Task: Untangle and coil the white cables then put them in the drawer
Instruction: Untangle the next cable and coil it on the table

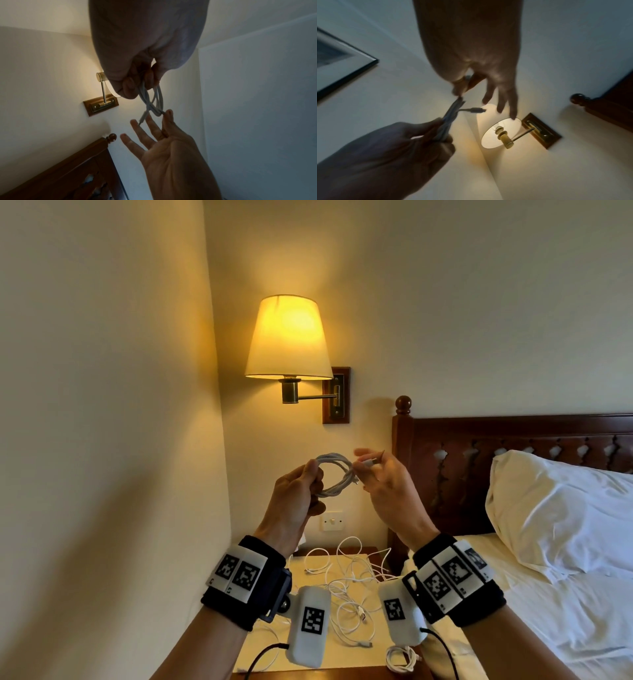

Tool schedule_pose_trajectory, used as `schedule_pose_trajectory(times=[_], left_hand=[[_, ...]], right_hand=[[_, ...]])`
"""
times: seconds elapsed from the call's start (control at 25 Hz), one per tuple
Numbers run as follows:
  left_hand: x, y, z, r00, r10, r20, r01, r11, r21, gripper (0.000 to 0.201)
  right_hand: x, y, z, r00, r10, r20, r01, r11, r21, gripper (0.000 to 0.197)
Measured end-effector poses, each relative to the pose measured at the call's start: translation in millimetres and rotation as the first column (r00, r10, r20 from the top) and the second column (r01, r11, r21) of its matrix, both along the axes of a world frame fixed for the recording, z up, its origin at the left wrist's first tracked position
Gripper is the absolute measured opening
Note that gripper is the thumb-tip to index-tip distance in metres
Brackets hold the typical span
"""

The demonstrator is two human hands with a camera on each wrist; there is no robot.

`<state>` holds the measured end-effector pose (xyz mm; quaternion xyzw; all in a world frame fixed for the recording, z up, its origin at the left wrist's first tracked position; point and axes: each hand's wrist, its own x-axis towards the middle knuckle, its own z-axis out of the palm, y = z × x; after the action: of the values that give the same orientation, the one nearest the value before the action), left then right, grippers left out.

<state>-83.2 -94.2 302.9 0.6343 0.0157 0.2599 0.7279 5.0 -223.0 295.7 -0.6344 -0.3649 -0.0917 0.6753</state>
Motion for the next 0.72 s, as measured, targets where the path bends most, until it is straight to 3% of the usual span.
schedule_pose_trajectory(times=[0.08, 0.12, 0.28, 0.44, 0.56, 0.72], left_hand=[[0.8, 5.5, -4.2, 1.000, 0.007, -0.023, -0.006, 0.999, 0.046, 0.037], [1.8, 7.6, -6.9, 0.999, 0.007, -0.041, -0.004, 0.998, 0.066, 0.037], [2.0, 8.8, -25.4, 0.998, 0.013, -0.058, -0.011, 0.999, 0.038, 0.030], [0.2, -1.4, -61.7, 0.990, 0.127, -0.059, -0.123, 0.991, 0.058, 0.020], [6.6, -6.3, -90.6, 0.984, 0.153, -0.090, -0.154, 0.988, -0.004, 0.011], [19.3, -5.6, -138.6, 0.980, 0.069, -0.184, -0.082, 0.995, -0.063, 0.013]], right_hand=[[0.5, -3.3, -3.4, 0.971, 0.216, -0.107, -0.216, 0.976, 0.009, 0.006], [-0.8, -4.2, -5.9, 0.967, 0.227, -0.114, -0.226, 0.974, 0.019, 0.007], [-6.7, -4.5, -22.0, 0.988, 0.085, -0.128, -0.078, 0.995, 0.063, 0.011], [-11.8, -7.2, -49.0, 0.971, 0.039, -0.237, -0.014, 0.994, 0.109, 0.011], [-14.4, -14.8, -75.8, 0.946, 0.026, -0.322, -0.005, 0.998, 0.066, 0.016], [-23.7, -53.7, -139.0, 0.925, -0.102, -0.366, 0.072, 0.993, -0.094, 0.036]])
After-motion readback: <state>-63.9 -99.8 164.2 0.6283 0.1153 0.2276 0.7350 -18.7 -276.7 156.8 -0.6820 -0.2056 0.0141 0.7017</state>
